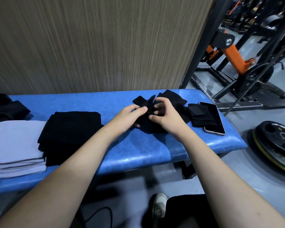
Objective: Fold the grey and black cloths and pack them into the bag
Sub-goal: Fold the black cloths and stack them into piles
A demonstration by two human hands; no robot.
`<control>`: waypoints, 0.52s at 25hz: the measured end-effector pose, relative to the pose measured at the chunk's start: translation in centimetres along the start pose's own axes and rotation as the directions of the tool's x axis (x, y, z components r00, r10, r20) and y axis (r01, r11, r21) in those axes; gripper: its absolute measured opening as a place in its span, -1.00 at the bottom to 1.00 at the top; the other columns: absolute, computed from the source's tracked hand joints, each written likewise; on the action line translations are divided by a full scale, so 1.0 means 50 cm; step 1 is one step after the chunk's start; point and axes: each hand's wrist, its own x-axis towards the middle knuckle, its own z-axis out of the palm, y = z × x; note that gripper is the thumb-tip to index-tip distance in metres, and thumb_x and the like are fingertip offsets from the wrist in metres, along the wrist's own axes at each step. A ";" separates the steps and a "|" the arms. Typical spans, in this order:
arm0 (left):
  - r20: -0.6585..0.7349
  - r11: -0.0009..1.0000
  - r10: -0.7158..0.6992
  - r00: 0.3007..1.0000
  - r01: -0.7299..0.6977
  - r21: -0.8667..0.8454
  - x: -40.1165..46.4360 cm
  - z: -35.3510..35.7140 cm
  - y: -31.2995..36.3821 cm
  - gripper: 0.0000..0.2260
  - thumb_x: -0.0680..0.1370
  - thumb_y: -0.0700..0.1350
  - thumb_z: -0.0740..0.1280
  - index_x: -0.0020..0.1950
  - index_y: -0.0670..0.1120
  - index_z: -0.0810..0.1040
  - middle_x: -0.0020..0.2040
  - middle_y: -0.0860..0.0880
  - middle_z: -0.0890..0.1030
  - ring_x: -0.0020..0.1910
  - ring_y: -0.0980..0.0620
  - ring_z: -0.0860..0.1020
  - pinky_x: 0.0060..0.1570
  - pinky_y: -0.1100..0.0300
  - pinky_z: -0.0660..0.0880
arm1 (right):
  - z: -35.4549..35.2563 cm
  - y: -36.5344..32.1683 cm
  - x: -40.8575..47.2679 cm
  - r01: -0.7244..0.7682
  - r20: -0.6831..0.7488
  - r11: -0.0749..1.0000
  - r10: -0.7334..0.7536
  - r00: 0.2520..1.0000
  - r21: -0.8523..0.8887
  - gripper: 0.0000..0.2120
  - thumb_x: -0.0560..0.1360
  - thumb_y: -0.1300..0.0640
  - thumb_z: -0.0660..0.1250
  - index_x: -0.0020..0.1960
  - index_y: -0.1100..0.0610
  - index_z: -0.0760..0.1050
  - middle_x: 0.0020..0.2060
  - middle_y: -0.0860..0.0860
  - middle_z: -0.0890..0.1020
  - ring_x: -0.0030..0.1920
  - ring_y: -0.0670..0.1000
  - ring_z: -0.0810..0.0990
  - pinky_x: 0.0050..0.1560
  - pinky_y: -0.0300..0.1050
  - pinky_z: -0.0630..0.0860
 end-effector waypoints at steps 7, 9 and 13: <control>-0.096 0.995 0.004 0.995 -0.013 -0.095 0.001 -0.011 0.003 -0.63 0.43 0.32 0.28 0.08 0.13 0.55 -0.03 0.08 0.66 -0.06 0.02 0.61 -0.04 0.05 0.50 | -0.032 -0.002 -0.011 -0.135 0.132 0.990 0.139 0.981 -0.046 -0.48 0.45 0.22 0.53 0.35 0.12 0.43 -0.29 -0.01 0.61 -0.28 -0.14 0.55 -0.28 -0.45 0.42; -0.119 0.995 0.011 0.993 -0.023 -0.100 -0.003 -0.010 0.006 -0.68 0.48 0.27 0.30 0.12 0.13 0.55 -0.03 0.12 0.65 -0.05 0.10 0.59 -0.09 0.14 0.43 | -0.043 -0.009 -0.015 -0.146 0.139 0.989 0.141 0.980 0.022 -0.55 0.46 0.27 0.50 0.31 0.15 0.47 -0.28 0.03 0.62 -0.27 -0.13 0.57 -0.24 -0.45 0.45; -0.102 0.994 0.037 0.994 -0.047 -0.094 -0.012 -0.007 0.009 -0.78 0.56 0.15 0.33 0.17 0.15 0.54 0.08 0.05 0.64 0.00 0.17 0.57 -0.03 0.19 0.39 | -0.053 -0.018 -0.021 -0.147 0.135 0.983 0.131 0.982 0.111 -0.66 0.50 0.28 0.45 0.24 0.15 0.51 -0.36 -0.06 0.62 -0.34 -0.18 0.59 -0.28 -0.42 0.46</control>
